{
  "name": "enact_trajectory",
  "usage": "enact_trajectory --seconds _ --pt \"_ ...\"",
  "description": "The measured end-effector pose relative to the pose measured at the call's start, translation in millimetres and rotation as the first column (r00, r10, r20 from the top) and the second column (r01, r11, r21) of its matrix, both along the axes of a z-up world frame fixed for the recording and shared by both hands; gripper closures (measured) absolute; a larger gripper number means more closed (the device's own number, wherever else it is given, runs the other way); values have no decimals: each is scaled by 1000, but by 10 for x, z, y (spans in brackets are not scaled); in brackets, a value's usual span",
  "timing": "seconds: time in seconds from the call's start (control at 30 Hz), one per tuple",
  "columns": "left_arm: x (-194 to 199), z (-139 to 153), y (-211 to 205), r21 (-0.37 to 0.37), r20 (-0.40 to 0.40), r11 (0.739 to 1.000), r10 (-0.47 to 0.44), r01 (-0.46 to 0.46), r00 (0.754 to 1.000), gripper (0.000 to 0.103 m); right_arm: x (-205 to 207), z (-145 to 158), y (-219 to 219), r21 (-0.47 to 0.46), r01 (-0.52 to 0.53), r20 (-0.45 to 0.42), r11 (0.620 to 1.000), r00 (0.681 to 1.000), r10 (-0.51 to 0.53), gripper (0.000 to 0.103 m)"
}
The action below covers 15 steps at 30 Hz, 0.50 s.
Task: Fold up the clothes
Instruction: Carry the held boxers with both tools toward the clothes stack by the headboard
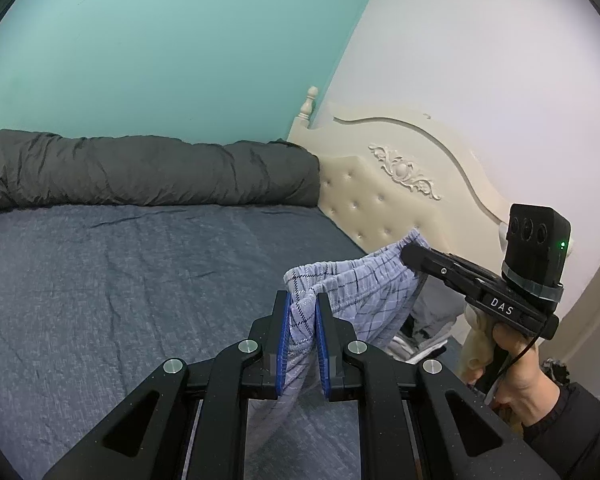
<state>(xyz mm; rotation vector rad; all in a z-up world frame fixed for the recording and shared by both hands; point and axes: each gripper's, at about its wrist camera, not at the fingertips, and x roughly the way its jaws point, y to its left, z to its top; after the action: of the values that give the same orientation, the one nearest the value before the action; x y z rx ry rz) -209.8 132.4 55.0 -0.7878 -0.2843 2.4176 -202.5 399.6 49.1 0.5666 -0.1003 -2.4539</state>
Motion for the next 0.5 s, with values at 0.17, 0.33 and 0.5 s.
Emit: enact_trajectory --seconds 0.17,0.33,0.5 --pt "79 74 104 -2 -13 1000 -14 14 1000 90 87 76 74 8 8 -8 1000 1000 -8 92" --pt "144 171 229 5 -25 1000 -30 30 999 90 198 166 204 12 23 -24 1000 999 -22 92" --pt "203 263 415 14 -36 998 -55 55 998 90 312 238 374 25 49 -27 998 998 -48 92"
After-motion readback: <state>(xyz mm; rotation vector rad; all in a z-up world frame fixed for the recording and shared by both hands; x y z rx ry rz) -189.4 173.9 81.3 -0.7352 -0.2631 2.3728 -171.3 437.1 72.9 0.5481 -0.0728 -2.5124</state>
